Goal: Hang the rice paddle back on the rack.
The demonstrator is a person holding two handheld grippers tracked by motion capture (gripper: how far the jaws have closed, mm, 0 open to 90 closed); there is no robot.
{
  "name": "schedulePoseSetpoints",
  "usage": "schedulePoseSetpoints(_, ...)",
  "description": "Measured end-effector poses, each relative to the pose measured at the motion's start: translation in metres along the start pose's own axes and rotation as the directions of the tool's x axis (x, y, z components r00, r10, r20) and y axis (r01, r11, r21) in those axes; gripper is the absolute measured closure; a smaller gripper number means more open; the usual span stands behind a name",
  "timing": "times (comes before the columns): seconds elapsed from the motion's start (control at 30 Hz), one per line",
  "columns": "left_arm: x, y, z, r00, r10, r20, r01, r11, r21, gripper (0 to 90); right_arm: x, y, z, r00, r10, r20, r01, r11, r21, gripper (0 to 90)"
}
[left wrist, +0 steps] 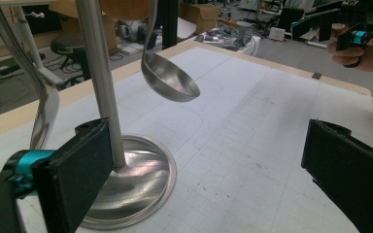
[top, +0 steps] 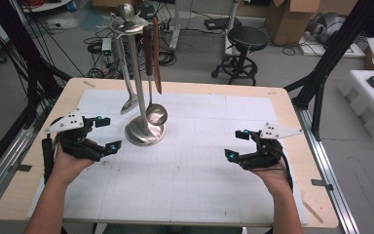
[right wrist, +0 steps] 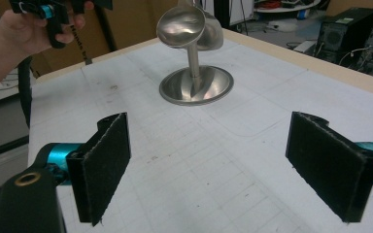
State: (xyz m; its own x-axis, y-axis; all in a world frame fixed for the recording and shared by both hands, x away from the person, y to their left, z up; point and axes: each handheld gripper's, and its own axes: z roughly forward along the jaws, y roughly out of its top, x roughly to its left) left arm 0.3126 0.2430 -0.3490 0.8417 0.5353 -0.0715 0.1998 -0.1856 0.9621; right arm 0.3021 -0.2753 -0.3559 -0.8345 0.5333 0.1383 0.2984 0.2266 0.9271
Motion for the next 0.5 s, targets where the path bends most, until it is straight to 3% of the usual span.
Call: schedulePoseSetpoints(0.5,0.0001,0.0000,-0.0005,1.0000,0.001,-0.002,-0.001,1.0000,0.005,5.4,-0.0003,-0.0002,-0.0029,1.0000,0.004,0.006,-0.004,1.000,-0.016,15.8)
